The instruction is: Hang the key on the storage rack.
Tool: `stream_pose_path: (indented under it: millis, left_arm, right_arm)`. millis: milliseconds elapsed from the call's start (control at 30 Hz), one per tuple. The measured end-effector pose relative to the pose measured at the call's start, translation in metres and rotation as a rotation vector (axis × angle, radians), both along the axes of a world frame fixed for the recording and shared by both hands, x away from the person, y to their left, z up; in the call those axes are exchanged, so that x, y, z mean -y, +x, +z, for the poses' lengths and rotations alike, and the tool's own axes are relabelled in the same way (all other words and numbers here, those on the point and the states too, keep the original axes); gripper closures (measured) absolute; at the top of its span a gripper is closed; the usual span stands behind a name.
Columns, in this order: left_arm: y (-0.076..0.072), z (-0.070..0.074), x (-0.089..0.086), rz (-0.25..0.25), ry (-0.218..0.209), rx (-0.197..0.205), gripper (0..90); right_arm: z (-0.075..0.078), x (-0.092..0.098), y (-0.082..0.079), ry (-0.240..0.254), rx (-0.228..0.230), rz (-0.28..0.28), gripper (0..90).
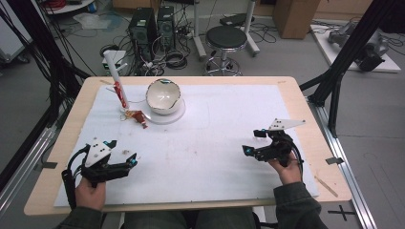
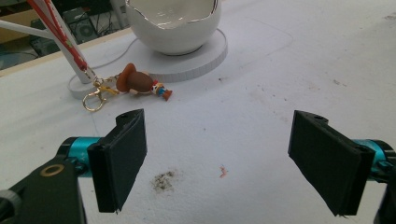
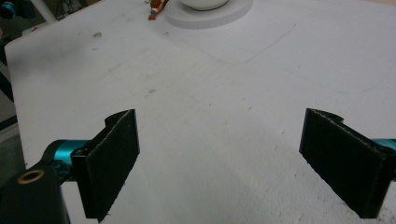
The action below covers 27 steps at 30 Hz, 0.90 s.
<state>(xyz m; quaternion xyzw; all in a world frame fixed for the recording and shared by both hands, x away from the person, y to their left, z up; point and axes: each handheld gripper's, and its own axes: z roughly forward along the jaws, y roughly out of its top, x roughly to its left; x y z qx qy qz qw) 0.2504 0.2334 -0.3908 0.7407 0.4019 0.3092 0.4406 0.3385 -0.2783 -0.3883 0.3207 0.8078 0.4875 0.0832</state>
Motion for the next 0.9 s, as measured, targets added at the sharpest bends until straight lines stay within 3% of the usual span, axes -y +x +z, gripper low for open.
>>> stream_pose_path:
  millis: [300, 600, 900]
  left_arm:
    - [0.000, -0.002, 0.001, -0.013, 0.009, -0.013, 19.9]
    - [0.001, -0.004, 0.003, -0.027, 0.018, -0.022, 19.9]
    - [0.002, -0.004, 0.003, -0.027, 0.018, -0.024, 19.9]
  right_arm:
    - [-0.007, 0.015, -0.011, 0.012, -0.013, -0.014, 11.0]
    - [-0.010, 0.030, -0.024, 0.016, 0.007, -0.058, 11.0]
    - [-0.008, 0.038, -0.035, 0.022, 0.029, -0.069, 11.0]
